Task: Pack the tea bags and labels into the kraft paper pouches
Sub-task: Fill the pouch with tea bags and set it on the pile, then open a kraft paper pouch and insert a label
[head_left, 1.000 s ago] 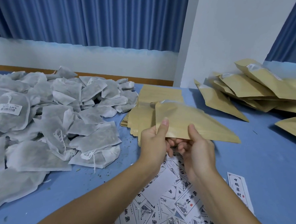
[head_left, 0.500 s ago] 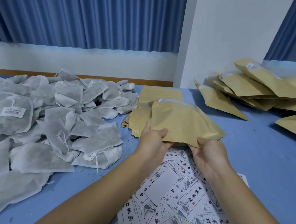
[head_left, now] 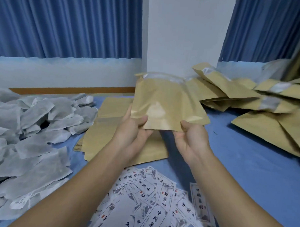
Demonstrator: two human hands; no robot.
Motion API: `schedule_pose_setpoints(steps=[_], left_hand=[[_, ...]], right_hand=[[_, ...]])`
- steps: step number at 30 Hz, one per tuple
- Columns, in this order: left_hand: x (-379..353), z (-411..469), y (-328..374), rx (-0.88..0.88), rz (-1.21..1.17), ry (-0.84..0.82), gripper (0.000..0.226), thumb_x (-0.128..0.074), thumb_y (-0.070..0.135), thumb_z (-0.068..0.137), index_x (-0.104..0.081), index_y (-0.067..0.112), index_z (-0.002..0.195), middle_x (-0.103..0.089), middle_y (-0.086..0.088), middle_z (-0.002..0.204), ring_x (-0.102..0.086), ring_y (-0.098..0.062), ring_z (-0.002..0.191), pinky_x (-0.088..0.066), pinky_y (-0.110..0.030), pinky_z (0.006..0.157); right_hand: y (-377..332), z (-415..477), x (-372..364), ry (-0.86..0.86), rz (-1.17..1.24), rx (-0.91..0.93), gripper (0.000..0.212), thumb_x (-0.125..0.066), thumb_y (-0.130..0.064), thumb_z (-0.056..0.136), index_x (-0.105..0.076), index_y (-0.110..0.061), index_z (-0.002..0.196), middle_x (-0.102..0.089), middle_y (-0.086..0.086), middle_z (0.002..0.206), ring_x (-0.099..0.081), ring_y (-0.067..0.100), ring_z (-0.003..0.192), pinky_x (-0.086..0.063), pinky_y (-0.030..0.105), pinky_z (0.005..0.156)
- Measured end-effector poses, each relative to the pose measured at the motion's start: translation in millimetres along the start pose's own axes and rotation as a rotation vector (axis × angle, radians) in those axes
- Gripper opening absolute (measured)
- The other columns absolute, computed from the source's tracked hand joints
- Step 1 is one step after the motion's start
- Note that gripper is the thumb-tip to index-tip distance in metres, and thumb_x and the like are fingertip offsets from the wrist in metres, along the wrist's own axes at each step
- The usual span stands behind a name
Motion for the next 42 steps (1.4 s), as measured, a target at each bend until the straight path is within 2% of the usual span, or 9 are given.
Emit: schedule_pose_setpoints(steps=[5, 8, 10, 12, 19, 25, 30, 34, 42], left_hand=[[-95.0, 101.2, 3.8, 0.023, -0.055, 0.040, 0.056, -0.052, 0.025, 0.104, -0.029, 0.017, 0.154, -0.053, -0.012, 0.143, -0.056, -0.019, 0.126, -0.046, -0.030, 0.104], [-87.5, 123.6, 0.0, -0.028, 0.573, 0.047, 0.027, -0.051, 0.028, 0.103, -0.051, 0.014, 0.126, -0.061, -0.010, 0.104, -0.056, -0.018, 0.085, -0.046, -0.025, 0.067], [-57.6, 122.6, -4.8, -0.163, 1.256, 0.051, 0.016, -0.047, 0.020, 0.099, -0.053, 0.015, 0.113, -0.060, -0.003, 0.096, -0.055, -0.026, 0.093, -0.041, -0.030, 0.065], [-14.6, 118.5, -15.8, -0.133, 1.650, -0.044, 0.044, -0.044, 0.018, 0.100, -0.042, 0.011, 0.143, -0.057, -0.007, 0.135, -0.052, -0.030, 0.126, -0.042, -0.030, 0.091], [87.5, 67.6, -0.6, -0.182, 2.212, -0.206, 0.046, -0.033, 0.045, 0.105, -0.049, 0.013, 0.132, -0.048, -0.011, 0.144, -0.043, -0.028, 0.134, -0.032, -0.045, 0.111], [112.5, -0.9, 12.1, -0.072, 2.471, -0.470, 0.111, -0.017, 0.093, 0.076, 0.008, 0.023, 0.159, 0.012, -0.009, 0.166, 0.009, -0.025, 0.154, 0.000, -0.054, 0.122], [110.8, -28.9, 24.9, -0.458, 2.728, -0.564, 0.078, -0.018, 0.064, 0.098, -0.019, 0.008, 0.153, -0.026, -0.019, 0.155, -0.031, -0.033, 0.139, -0.033, -0.043, 0.112], [108.3, -36.2, 28.0, -0.600, 2.738, -0.588, 0.050, -0.021, 0.039, 0.107, -0.035, 0.007, 0.142, -0.040, -0.013, 0.144, -0.043, -0.026, 0.126, -0.043, -0.038, 0.101], [109.4, -52.6, 38.1, -0.381, 2.635, -0.594, 0.071, -0.025, 0.077, 0.092, -0.048, 0.016, 0.122, -0.051, -0.003, 0.123, -0.055, -0.023, 0.109, -0.045, -0.037, 0.079]], right_hand=[[-73.3, 93.4, -68.3, 0.108, 0.174, 0.144, 0.030, -0.054, -0.013, 0.102, -0.058, -0.006, 0.131, -0.058, 0.024, 0.138, -0.054, 0.032, 0.132, -0.047, 0.044, 0.108], [-64.3, 119.7, -72.4, 0.176, -0.047, 0.171, 0.009, -0.055, -0.021, 0.102, -0.060, -0.015, 0.100, -0.069, 0.009, 0.100, -0.067, 0.010, 0.099, -0.057, 0.021, 0.085], [-37.7, 122.5, -61.2, 0.220, -0.463, 0.214, 0.026, -0.047, -0.009, 0.100, -0.049, -0.018, 0.076, -0.049, -0.001, 0.069, -0.052, 0.018, 0.060, -0.046, 0.024, 0.055], [-0.5, 117.1, -47.2, 0.187, -0.780, 0.293, 0.024, -0.043, -0.007, 0.098, -0.053, -0.010, 0.076, -0.050, 0.009, 0.073, -0.046, 0.024, 0.073, -0.041, 0.036, 0.066], [106.5, 67.4, -11.3, -0.385, -1.736, 0.473, 0.017, -0.037, -0.009, 0.097, -0.055, -0.010, 0.098, -0.061, 0.009, 0.100, -0.055, 0.033, 0.090, -0.043, 0.036, 0.076], [106.8, 51.2, -16.4, -0.317, -1.936, 0.538, 0.016, -0.037, -0.011, 0.097, -0.052, -0.015, 0.094, -0.060, 0.007, 0.104, -0.056, 0.034, 0.094, -0.043, 0.035, 0.069], [108.2, 27.6, -17.3, -0.372, -2.090, 0.606, 0.023, -0.039, 0.001, 0.083, -0.039, -0.021, 0.090, -0.057, 0.006, 0.110, -0.054, 0.033, 0.102, -0.029, 0.031, 0.072], [115.2, 9.6, -15.4, -0.545, -2.178, 0.580, 0.041, -0.042, 0.001, 0.086, -0.049, -0.012, 0.124, -0.047, 0.004, 0.141, -0.048, 0.029, 0.128, -0.043, 0.035, 0.086], [105.9, -24.6, -7.0, -0.793, -2.268, 0.563, 0.046, -0.032, -0.038, 0.107, -0.036, -0.013, 0.146, -0.028, 0.001, 0.159, -0.033, 0.022, 0.141, -0.044, 0.038, 0.100]])
Point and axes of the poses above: each hand's wrist, its own z-axis towards the middle knuckle, its own x-axis out of the back of the hand, y = z × x, the point moved 5 cm from there along z, towards the middle knuckle
